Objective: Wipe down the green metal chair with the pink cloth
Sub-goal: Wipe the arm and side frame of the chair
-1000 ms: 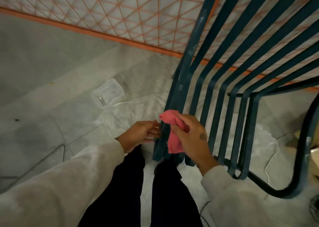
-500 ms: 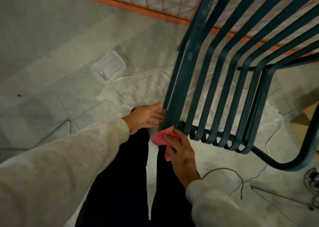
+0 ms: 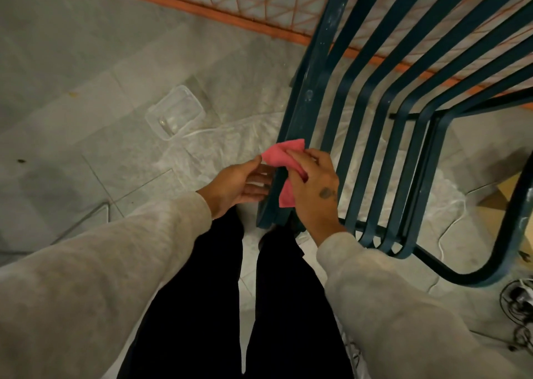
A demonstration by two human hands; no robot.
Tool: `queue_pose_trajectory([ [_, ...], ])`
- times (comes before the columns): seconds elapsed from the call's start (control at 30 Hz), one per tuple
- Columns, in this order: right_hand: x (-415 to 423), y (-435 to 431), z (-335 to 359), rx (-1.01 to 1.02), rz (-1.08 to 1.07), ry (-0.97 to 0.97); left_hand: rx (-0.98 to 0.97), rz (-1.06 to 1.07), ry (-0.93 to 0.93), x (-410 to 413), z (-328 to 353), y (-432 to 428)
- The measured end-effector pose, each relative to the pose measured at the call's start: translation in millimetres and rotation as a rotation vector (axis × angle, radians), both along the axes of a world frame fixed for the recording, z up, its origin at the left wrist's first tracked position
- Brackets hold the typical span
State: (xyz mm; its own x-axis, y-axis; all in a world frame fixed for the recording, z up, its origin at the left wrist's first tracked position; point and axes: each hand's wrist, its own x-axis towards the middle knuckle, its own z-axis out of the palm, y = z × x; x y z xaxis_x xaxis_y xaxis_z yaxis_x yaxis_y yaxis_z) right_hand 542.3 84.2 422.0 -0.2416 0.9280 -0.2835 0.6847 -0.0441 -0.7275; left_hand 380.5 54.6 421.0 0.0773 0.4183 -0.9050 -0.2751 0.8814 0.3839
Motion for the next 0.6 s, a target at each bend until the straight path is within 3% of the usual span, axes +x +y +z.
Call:
queue_pose_trajectory([
  [0.23,17,-26,-3,0.040,0.133,-0.034,0.117,0.024,0.061,3,6,32],
  [0.6,-4,90,-4,0.123,0.105,-0.066,0.242,0.066,0.060,2,5,94],
])
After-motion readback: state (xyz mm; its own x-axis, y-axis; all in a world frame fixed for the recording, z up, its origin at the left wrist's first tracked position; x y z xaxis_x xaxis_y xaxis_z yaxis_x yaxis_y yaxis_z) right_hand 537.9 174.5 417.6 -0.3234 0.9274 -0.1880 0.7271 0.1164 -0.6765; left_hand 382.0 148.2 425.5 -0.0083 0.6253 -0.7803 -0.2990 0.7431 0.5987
